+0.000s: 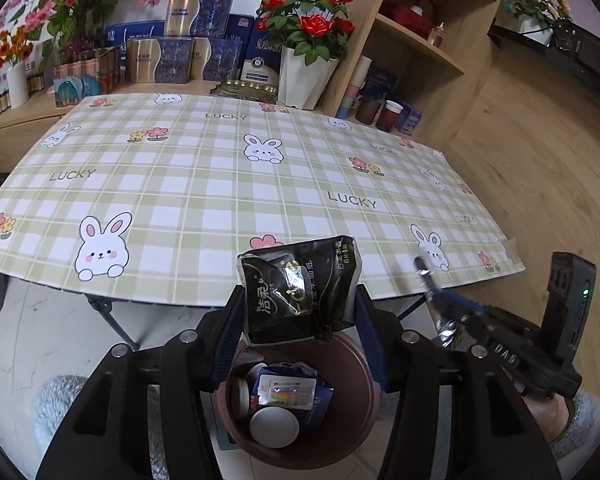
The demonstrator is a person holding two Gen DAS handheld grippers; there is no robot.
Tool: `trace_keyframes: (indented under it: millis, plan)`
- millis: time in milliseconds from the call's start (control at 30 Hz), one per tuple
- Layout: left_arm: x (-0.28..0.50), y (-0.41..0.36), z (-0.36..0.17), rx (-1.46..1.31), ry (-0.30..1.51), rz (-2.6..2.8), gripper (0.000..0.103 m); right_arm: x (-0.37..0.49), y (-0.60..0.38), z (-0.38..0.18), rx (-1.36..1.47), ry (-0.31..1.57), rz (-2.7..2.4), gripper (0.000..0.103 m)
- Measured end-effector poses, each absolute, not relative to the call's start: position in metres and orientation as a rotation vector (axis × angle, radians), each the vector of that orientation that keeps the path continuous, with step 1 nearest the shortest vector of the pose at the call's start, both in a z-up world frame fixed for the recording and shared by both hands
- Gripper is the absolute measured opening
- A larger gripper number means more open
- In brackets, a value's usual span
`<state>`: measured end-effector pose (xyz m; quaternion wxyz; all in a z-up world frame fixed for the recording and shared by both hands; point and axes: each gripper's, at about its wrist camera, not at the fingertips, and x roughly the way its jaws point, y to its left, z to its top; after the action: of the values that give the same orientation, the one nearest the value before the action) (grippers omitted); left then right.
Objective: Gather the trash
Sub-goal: 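Carry both items over the bin and open the right tool to drop the fork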
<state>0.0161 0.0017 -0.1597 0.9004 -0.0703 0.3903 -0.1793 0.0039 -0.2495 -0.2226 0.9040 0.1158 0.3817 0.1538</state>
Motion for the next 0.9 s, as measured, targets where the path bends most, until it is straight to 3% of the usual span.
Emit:
trace_keyframes:
  millis: [533, 633, 800, 867, 900]
  plan:
    - [0.012, 0.012, -0.173, -0.180, 0.828, -0.376, 0.053, 0.012, -0.225, -0.270, 0.253, 0.999, 0.382, 0.014]
    - [0.013, 0.012, -0.178, -0.181, 0.840, -0.378, 0.053, 0.014, -0.229, -0.270, 0.270, 0.999, 0.373, 0.030]
    - [0.016, 0.011, -0.183, -0.187, 0.858, -0.378, 0.053, 0.016, -0.239, -0.270, 0.301, 0.992, 0.338, 0.034]
    - [0.017, 0.011, -0.183, -0.189, 0.857, -0.382, 0.053, 0.017, -0.245, -0.268, 0.318, 0.975, 0.316, 0.057]
    - [0.017, 0.010, -0.183, -0.185, 0.856, -0.388, 0.054, 0.018, -0.248, -0.266, 0.328, 0.962, 0.309, 0.061]
